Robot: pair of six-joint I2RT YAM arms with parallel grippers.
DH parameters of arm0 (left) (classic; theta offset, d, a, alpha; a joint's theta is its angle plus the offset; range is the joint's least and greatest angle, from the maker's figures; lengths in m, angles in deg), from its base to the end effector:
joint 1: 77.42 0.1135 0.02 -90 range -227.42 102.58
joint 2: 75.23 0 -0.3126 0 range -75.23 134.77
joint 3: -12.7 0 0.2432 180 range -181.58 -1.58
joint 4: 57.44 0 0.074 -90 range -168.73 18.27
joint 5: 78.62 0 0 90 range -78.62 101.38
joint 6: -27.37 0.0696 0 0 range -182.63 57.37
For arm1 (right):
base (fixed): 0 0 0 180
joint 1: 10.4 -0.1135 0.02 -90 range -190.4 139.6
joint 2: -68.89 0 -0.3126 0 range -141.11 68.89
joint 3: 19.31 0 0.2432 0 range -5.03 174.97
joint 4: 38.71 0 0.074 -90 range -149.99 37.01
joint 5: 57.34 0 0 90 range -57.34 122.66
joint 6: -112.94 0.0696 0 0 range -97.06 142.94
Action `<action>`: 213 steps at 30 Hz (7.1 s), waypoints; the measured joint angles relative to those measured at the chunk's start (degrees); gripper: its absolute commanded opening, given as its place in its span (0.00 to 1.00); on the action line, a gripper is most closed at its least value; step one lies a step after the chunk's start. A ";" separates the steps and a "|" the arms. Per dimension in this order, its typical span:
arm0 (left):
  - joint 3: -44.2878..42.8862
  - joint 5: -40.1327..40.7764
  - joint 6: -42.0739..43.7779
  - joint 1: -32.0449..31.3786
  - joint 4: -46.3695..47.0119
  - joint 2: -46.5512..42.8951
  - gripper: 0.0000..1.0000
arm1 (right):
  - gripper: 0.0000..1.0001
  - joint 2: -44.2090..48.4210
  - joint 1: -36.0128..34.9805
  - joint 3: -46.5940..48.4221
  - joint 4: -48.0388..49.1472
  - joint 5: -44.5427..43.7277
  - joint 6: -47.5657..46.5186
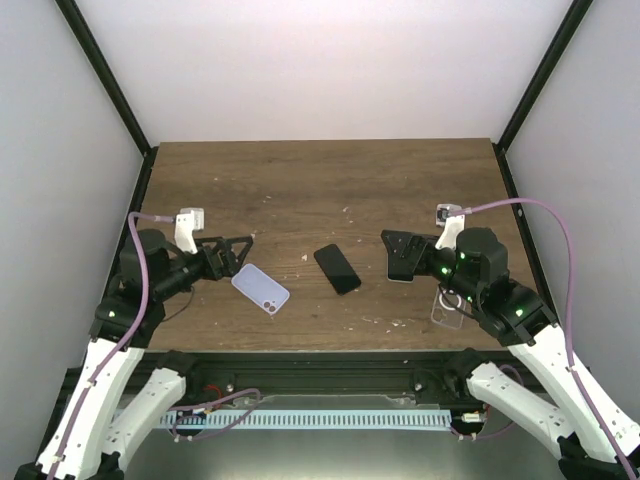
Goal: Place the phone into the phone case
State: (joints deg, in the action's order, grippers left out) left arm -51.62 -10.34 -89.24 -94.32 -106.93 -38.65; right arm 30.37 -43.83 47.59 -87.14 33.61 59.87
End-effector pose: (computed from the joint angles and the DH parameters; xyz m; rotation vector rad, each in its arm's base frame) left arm 0.1006 -0.0575 0.3616 0.0901 2.0215 -0.8616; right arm 0.1031 0.0694 0.3746 0.0498 2.0122 0.8249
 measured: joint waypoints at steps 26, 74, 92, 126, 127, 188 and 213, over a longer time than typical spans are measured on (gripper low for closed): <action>0.31 15.37 -2.95 0.02 -6.40 21.07 0.84 | 1.00 -1.05 0.26 -0.28 0.98 2.75 -1.29; 21.53 3.39 -16.61 0.00 28.30 42.03 0.38 | 0.75 -56.33 -4.66 4.37 10.25 3.21 -6.10; 21.49 -8.28 -16.85 -3.58 37.77 48.43 0.40 | 0.90 -64.87 -7.48 9.57 9.66 -1.81 -11.50; 30.05 -10.84 -28.72 -14.84 44.22 41.57 0.50 | 0.89 -67.69 -9.79 12.24 8.48 -5.44 -17.64; 30.18 -10.73 -28.92 -15.06 44.65 41.64 0.50 | 0.89 -67.69 -9.79 12.22 8.48 -5.44 -17.84; 32.33 2.12 -22.91 -5.57 18.97 7.37 0.91 | 0.71 -67.78 -22.73 14.73 12.44 0.48 9.31; 31.78 -0.37 -21.33 -5.57 22.75 17.25 0.56 | 0.70 -57.18 -22.38 8.59 14.29 -2.01 3.58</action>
State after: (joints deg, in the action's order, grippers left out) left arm -19.84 -10.71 -110.57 -99.90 -84.17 -21.40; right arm -26.81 -66.21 56.18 -72.85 31.60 63.45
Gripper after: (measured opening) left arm 0.619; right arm 0.853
